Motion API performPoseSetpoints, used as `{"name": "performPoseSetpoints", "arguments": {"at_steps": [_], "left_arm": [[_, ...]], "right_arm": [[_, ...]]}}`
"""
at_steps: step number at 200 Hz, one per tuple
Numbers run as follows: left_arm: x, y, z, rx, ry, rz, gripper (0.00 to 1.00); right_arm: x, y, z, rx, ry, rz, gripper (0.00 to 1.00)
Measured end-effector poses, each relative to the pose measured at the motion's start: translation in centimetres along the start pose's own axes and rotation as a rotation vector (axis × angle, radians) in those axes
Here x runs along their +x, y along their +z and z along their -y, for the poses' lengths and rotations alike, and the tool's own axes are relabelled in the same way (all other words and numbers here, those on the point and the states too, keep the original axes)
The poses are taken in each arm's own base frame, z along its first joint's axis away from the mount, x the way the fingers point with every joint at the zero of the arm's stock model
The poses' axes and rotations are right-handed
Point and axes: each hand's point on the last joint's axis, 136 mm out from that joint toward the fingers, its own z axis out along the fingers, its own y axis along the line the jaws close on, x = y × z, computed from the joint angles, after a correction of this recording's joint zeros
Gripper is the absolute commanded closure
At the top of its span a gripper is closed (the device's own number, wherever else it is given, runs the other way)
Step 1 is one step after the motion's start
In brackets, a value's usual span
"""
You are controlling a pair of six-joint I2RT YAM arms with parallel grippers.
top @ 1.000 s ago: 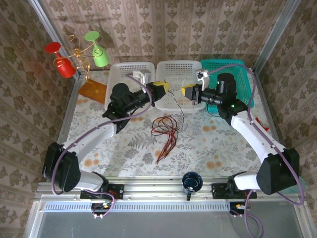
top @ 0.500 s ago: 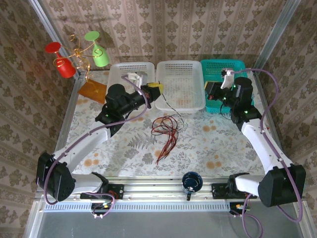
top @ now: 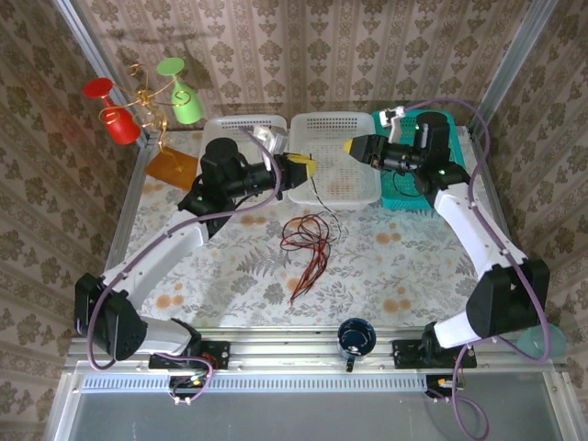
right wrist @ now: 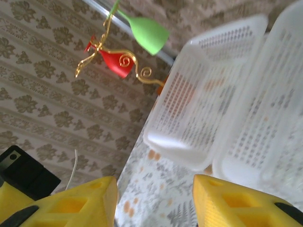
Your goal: Untangle the cables
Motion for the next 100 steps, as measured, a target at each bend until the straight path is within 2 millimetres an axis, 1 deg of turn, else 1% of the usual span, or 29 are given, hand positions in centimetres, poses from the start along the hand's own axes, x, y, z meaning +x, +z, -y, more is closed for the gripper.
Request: {"name": "performPoseSetpoints", "arguments": {"at_steps": [26, 49, 62, 75, 100], "left_arm": [[0.7, -0.5, -0.9, 0.048, 0.02, -0.06, 1.0], [1.9, -1.2, -1.8, 0.058, 0.079, -0.133, 1.0], [2.5, -1.4, -1.5, 0.079, 0.136, -0.171, 1.0], [3.1, -1.7, -1.0, 0.113, 0.189, -0.2, 1.0], [4.0, -2.3, -0.5, 0.163, 0.253, -0.226, 1.0]], "right_arm": [[1.4, 0.8, 0.3, -0.039, 0.092, -0.053, 0.52], [2.6, 1.2, 0.6, -0.072, 0.15, -0.066, 0.45], [3.4, 1.4, 0.9, -0.078, 0.178, -0.076, 0.42], [4.1, 1.8, 0.8, -0.087, 0.199, -0.089, 0.41], [5.1, 2.8, -0.6, -0.13, 0.214, -0.114, 0.41]]}}
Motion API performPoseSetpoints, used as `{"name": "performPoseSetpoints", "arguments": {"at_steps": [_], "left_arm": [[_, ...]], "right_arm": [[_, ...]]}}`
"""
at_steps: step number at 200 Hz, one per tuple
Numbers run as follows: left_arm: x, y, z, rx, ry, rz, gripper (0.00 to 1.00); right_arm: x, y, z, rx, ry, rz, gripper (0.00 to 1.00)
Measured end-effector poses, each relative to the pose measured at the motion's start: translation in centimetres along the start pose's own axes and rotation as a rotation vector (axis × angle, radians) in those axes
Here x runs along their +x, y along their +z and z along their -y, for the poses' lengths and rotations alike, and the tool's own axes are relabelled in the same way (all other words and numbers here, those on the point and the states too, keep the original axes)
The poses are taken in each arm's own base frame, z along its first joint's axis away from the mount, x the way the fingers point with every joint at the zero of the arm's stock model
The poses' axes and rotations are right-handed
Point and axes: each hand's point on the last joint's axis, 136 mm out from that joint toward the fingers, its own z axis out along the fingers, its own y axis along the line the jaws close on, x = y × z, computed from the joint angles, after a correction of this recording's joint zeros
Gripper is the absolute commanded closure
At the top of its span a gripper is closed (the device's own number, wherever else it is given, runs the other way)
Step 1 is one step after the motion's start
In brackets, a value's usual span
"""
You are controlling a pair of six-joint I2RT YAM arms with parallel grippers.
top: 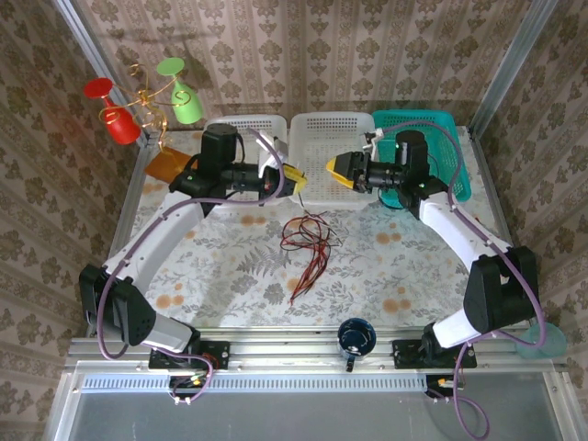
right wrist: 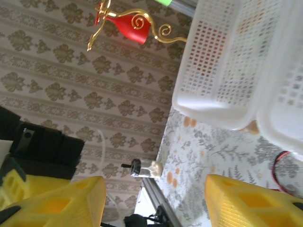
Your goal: Untangle the cables
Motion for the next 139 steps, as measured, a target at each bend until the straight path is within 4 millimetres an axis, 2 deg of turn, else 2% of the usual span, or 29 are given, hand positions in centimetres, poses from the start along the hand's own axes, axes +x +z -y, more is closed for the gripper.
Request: {"name": "performPoseSetpoints", "arguments": {"at_steps": [42, 63, 101, 139], "left_arm": [[0.7, -0.3, 0.6, 0.039, 0.054, -0.012, 1.0], [0.8, -0.3, 0.9, 0.05, 0.066, -0.014, 1.0], [0.7, -0.3, 1.0, 0.059, 0.075, -0.009, 1.0], [0.6, -0.4, 1.1, 0.067, 0.08, -0.002, 1.0]], "right_arm": [[0.7, 1.9, -2.2, -0.099, 0.008, -0.035, 0.39], [1.5, 3.1, -2.1, -0.109, 0.027, -0.067, 0.33], [3.3, 4.8, -2.0, -0.113, 0.057, -0.123, 0.33], [4.2, 6.0, -2.1, -0.126, 0.079, -0.155, 0.32]]}}
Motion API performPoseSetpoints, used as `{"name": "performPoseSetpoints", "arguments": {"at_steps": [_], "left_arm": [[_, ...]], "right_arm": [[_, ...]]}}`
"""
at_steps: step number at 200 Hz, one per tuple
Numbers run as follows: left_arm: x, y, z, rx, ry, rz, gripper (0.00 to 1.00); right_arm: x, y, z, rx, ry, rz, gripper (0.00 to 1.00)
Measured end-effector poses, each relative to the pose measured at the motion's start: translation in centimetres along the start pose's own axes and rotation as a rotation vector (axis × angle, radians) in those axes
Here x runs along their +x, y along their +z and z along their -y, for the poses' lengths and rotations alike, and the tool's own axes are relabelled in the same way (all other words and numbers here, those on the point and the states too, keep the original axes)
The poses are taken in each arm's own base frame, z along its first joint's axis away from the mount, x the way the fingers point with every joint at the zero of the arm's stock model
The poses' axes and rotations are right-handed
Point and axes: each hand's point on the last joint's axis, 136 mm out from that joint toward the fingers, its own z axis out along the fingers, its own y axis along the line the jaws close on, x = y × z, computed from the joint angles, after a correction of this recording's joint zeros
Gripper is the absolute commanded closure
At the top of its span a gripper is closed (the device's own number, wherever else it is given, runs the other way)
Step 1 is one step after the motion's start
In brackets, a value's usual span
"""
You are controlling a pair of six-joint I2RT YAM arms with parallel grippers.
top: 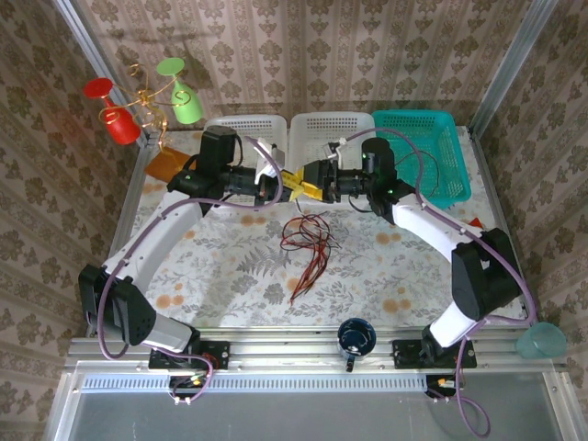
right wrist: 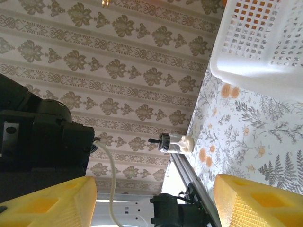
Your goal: Untangle the cables
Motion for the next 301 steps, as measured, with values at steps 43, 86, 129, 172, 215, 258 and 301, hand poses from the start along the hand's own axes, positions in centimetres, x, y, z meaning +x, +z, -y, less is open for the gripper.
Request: {"name": "performPoseSetpoints", "arguments": {"at_steps": [43, 86, 129, 172, 215, 258, 301], "left_arm": [[-0.1, 0.1, -0.1, 0.001, 0.012, 0.011, 1.0], [-0.1, 0.1, -0.5, -0.021, 0.007, 0.012, 1.0], [-1.6, -0.7, -0.6, -0.097, 0.056, 0.033, 1.0], [-4.9, -2.1, -0.3, -0.19, 0.166, 0.092, 1.0], [-8.4, -4.3, 0.9, -0.308, 0.242, 0.146, 1.0], [-10.8, -7.0, 2.1, -0.453, 0.307, 0.17, 1.0], [-10.4, -9.0, 0.0, -0.654, 0.284, 0.134, 1.0]], "right_arm": [[0.5, 1.3, 0.3, -0.007, 0.023, -0.031, 0.52], [0.6, 1.6, -0.4, -0.024, -0.001, -0.046, 1.0], [-0.8, -1.6, -1.5, 0.037, -0.048, 0.032, 1.0], [-4.0, -8.0, -5.5, 0.145, -0.199, 0.277, 1.0], [-4.7, -12.6, -9.8, 0.241, -0.358, 0.484, 1.0], [-5.3, -15.8, -11.6, 0.328, -0.454, 0.637, 1.0], [-5.6, -19.4, -12.2, 0.463, -0.515, 0.788, 1.0]]}}
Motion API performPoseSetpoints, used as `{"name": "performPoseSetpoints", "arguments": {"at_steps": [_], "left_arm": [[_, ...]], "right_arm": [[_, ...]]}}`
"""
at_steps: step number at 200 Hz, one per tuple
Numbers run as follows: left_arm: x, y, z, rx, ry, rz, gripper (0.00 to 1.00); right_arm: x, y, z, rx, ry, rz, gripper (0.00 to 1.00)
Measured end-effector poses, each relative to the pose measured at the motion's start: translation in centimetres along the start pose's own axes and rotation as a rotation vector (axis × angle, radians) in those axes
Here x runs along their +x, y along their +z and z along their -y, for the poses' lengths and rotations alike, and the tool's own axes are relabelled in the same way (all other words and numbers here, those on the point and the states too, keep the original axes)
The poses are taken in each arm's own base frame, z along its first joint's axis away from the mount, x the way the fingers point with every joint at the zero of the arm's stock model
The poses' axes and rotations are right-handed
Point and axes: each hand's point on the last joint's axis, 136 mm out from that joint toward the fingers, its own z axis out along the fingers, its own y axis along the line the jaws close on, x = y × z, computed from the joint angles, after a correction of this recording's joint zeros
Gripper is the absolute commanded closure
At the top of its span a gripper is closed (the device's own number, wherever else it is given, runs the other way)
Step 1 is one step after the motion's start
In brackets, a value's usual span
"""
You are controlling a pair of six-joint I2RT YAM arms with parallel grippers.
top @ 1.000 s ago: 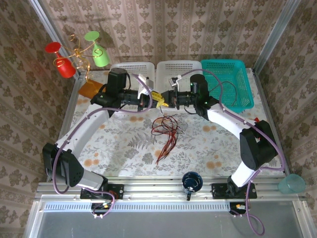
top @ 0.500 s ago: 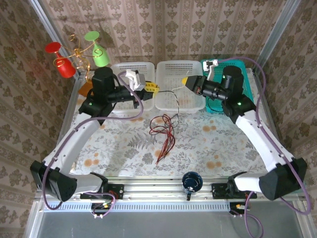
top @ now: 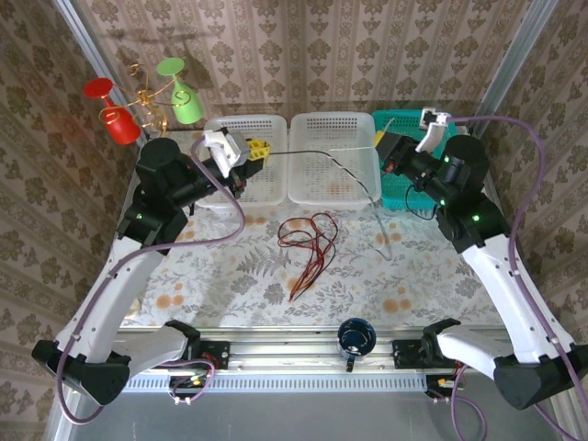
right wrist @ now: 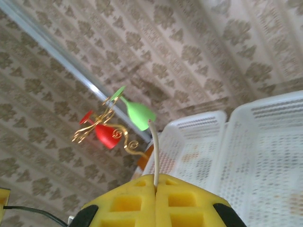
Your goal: Untangle the cables
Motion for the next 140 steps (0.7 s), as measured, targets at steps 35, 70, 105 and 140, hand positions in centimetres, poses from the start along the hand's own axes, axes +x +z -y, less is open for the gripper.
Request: {"name": "performPoseSetpoints", "arguments": {"at_steps": [35, 70, 105, 140], "left_arm": [[1.6, -1.0, -2.5, -0.18, -0.009, -0.068, 1.0], [2.4, -3.7, -4.3, -0.354, -0.022, -0.106, 1.0], [3.3, -7.8, -7.6, -0.588, -0.024, -0.157, 1.0], [4.9, -12.1, -9.8, -0.81, -0.023, -0.211, 1.0]], "right_arm": [[-2.8, -3.4, 1.5, 0.115, -0.047, 0.149, 1.0], [-4.4, -5.8, 4.4, 0.266, -0.057, 0.249, 1.0], [-4.5, -7.3, 7.3, 0.388, -0.054, 0.289, 1.0], [-4.6, -9.0, 9.6, 0.506, -0.046, 0.326, 1.0]]}}
